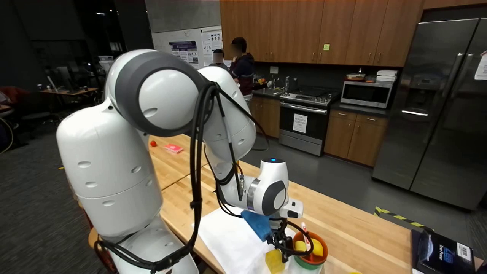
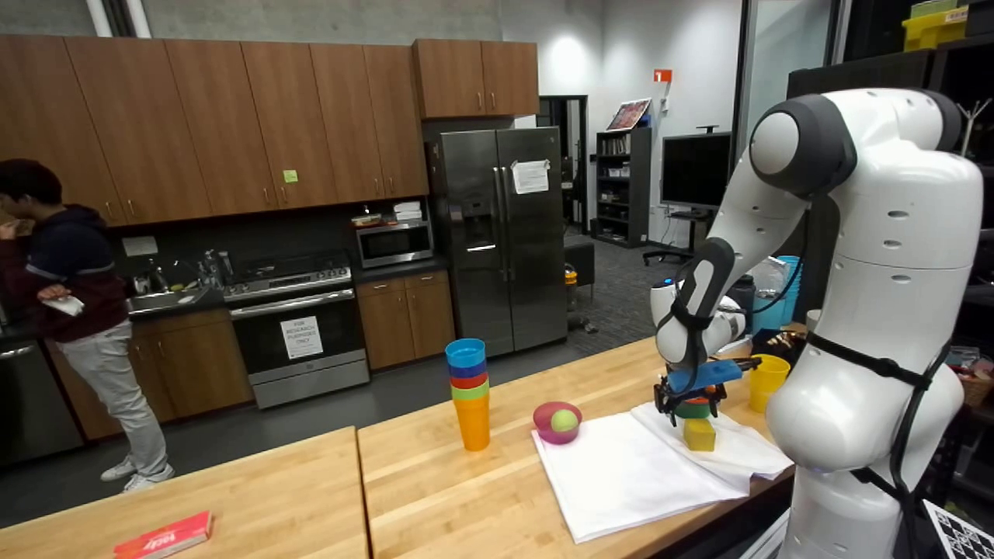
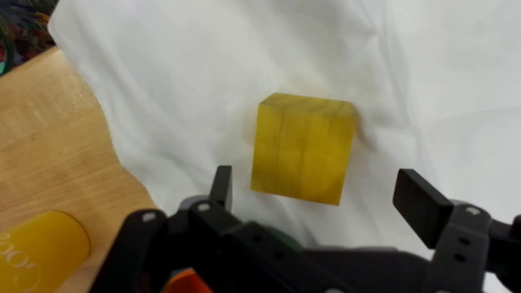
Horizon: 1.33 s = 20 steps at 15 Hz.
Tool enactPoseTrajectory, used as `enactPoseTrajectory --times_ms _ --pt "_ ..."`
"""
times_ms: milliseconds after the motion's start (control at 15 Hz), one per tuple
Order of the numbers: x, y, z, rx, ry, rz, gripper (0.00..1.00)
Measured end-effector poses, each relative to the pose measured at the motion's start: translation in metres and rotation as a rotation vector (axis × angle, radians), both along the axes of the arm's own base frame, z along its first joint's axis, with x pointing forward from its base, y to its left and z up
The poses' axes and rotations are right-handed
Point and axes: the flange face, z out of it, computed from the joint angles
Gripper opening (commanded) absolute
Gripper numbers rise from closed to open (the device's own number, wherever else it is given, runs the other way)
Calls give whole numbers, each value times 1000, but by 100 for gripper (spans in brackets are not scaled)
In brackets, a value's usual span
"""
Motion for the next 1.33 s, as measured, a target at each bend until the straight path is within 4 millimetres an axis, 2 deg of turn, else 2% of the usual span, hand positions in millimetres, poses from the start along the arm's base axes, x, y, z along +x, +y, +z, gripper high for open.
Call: enactPoseTrajectory --times_ms 467,533,600,733,933,1333 --pt "-2 -2 -19 19 4 -31 100" --pt "-4 -3 -20 19 10 -33 75" --pt "-4 -3 -22 17 15 -37 75" --pt "-6 -5 -23 10 18 -37 62" --pt "-6 -6 -23 1 21 -34 37" --pt "-5 -3 -23 -19 60 26 35"
